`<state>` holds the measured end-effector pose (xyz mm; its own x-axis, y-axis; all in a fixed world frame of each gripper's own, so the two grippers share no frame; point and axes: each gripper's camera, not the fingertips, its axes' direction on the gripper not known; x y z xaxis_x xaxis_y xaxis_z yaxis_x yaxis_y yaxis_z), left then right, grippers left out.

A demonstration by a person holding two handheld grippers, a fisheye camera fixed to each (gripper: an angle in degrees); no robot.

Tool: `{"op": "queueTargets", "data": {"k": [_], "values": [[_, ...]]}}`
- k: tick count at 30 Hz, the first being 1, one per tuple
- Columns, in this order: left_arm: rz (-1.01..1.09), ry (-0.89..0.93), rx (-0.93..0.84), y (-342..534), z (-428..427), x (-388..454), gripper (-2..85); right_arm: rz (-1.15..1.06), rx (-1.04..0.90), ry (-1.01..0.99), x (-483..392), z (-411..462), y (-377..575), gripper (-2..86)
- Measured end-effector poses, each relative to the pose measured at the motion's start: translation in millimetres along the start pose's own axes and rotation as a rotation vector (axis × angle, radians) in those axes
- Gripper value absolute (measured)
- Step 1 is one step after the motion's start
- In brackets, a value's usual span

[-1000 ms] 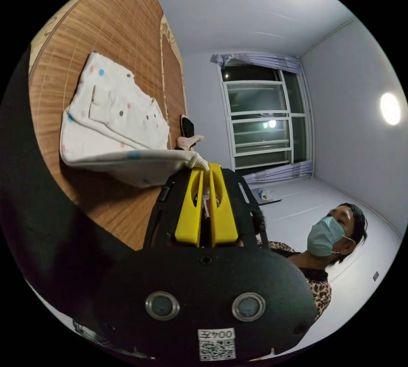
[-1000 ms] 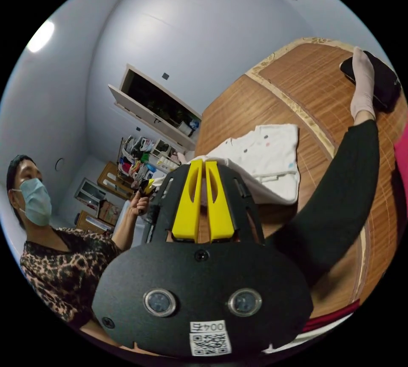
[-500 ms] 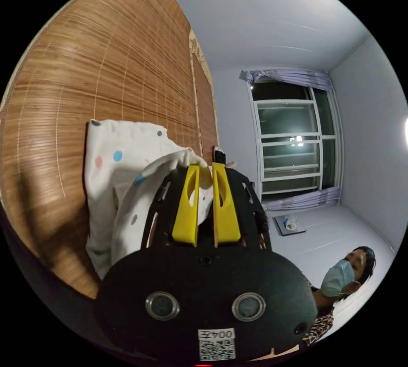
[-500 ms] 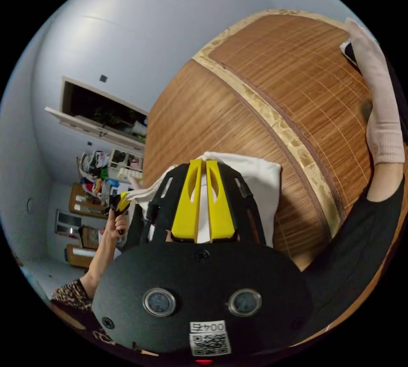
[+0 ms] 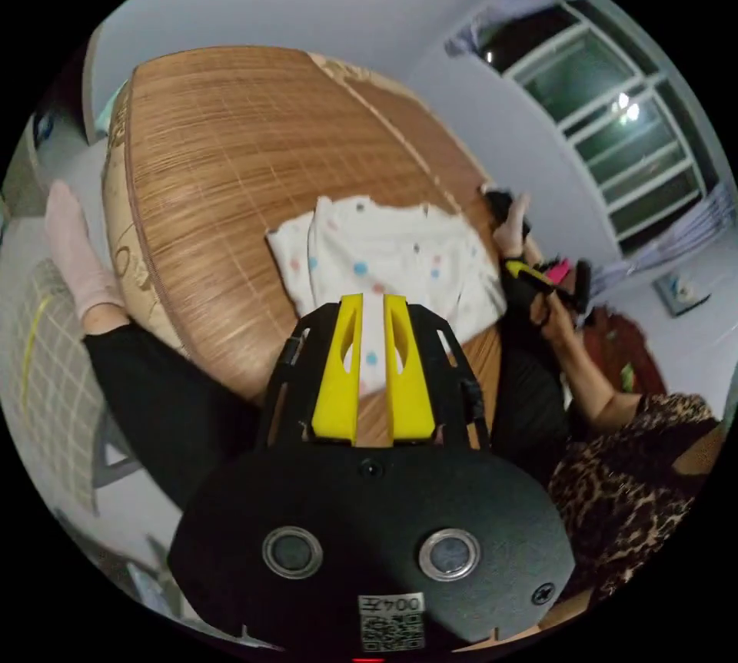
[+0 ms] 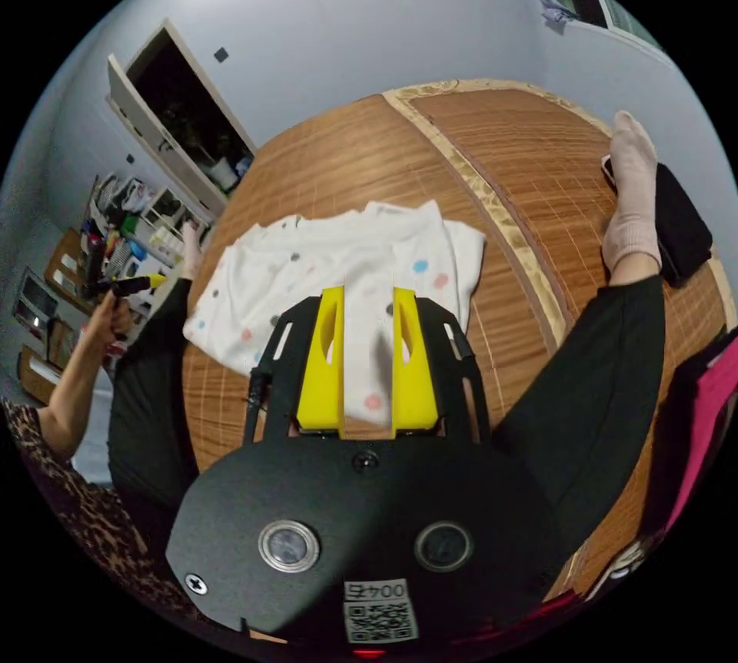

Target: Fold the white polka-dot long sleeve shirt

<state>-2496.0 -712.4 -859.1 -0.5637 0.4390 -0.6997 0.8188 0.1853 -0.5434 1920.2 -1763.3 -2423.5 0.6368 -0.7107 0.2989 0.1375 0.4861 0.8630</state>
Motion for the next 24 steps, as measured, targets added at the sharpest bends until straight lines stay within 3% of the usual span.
{"op": "queueTargets", "data": {"k": [3,6,10,24], "values": [[0.116,-0.14,-0.205,11,42,36,4.9,-0.023,-0.02,0.062,-19,17,26,10.0],[0.145,-0.259,-0.298,16,82,44,7.2,0.007,-0.074,0.081,-25,34,30,9.9],[0.114,-0.19,-0.271,4,101,44,8.7,0.0,-0.095,0.13,-31,46,21,9.8],[0.094,-0.143,-0.432,-39,189,54,6.2,-0.007,-0.162,0.15,-58,82,-5,9.7]]}}
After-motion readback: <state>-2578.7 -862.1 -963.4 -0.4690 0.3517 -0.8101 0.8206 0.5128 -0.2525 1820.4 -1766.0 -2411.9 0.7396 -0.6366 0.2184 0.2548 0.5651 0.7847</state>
